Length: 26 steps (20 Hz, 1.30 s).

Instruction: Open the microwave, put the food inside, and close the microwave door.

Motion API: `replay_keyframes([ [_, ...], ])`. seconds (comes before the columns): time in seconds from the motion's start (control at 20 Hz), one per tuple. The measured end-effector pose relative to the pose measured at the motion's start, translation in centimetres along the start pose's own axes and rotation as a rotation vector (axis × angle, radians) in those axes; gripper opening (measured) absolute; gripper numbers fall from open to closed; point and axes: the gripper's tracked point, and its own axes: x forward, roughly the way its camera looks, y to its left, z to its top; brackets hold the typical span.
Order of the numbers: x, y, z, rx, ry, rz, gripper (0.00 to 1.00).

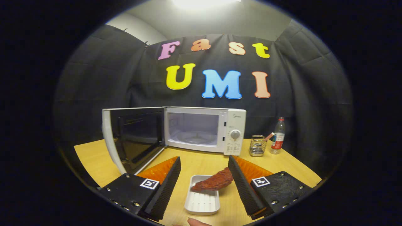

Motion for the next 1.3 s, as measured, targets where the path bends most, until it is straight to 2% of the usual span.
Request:
replay_keyframes([
  [0.05,0.8,-1.4,-0.9,0.047,0.017,-0.026,0.92],
  [0.25,4.1,-3.8,-4.0,0.208,0.082,-0.026,0.92],
  [0.35,5.7,-3.9,-5.5,0.316,0.127,0.026,0.9],
  [0.5,7.3,-3.8,-7.4,0.409,0.184,0.079,0.86],
  [0.6,7.6,-3.1,-7.3,0.488,0.179,0.149,0.64],
  [0.7,8.4,-2.2,-8.0,0.538,0.232,0.208,0.55],
  [0.75,8.6,-1.6,-8.4,0.564,0.251,0.236,0.55],
  [0.9,8.4,-1.7,-7.5,0.587,0.228,0.253,0.26],
  [0.95,8.0,-1.0,-7.4,0.6,0.225,0.279,0.26],
  [1.0,7.6,-0.8,-6.8,0.606,0.224,0.3,0.18],
  [1.05,7.4,-0.4,-6.4,0.607,0.229,0.322,0.17],
  [1.1,7.3,0.0,-6.2,0.597,0.232,0.329,0.12],
  [1.3,7.1,-0.4,-5.5,0.556,0.226,0.311,0.12],
])
